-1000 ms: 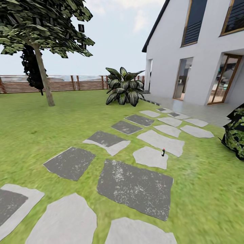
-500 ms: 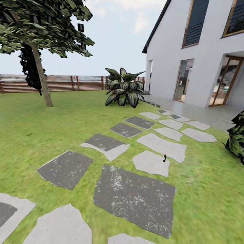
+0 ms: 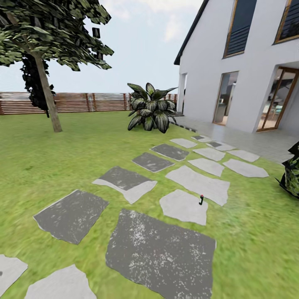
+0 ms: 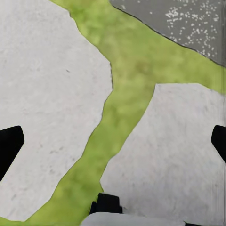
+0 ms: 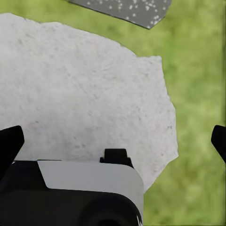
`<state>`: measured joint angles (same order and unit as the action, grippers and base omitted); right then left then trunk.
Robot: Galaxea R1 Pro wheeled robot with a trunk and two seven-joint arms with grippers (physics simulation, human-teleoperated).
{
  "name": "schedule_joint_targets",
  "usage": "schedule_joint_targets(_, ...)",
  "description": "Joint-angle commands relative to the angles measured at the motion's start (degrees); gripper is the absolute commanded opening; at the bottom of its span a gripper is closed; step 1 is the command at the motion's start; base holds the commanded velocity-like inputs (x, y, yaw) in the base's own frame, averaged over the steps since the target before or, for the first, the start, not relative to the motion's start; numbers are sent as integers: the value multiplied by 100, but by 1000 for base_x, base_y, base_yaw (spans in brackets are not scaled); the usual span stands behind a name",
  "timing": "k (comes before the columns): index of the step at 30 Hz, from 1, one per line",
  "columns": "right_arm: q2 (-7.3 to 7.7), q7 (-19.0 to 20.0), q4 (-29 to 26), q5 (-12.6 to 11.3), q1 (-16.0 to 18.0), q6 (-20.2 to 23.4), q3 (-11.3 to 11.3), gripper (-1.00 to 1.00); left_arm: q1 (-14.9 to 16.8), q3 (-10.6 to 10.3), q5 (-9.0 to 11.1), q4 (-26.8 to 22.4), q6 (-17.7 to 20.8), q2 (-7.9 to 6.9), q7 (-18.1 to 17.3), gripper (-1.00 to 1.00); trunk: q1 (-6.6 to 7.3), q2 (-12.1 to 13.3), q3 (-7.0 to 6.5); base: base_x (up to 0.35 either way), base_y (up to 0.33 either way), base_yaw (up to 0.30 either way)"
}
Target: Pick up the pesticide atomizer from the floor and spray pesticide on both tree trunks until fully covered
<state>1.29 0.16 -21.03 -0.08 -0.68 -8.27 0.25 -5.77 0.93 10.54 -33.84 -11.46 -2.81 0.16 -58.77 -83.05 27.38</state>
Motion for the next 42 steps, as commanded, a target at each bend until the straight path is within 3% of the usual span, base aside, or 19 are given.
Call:
schedule_joint_targets(1,0,2,-7,-1,-3,-8,2,100,-3,-5,36,-9,-6,0,2,100,5,-3,4,299,-184,-7)
schedule_joint_targets(20,1,2,-7,-1,-3,-8,2,100,-3,4,36,-9,-6,0,2,100,5,-3,4,297,-171,-262)
schedule_joint_targets(42,-4,2,-7,-1,-3,-8,2,100,-3,4,36,-9,-6,0,2,100,5,-3,4,333,-15,-26)
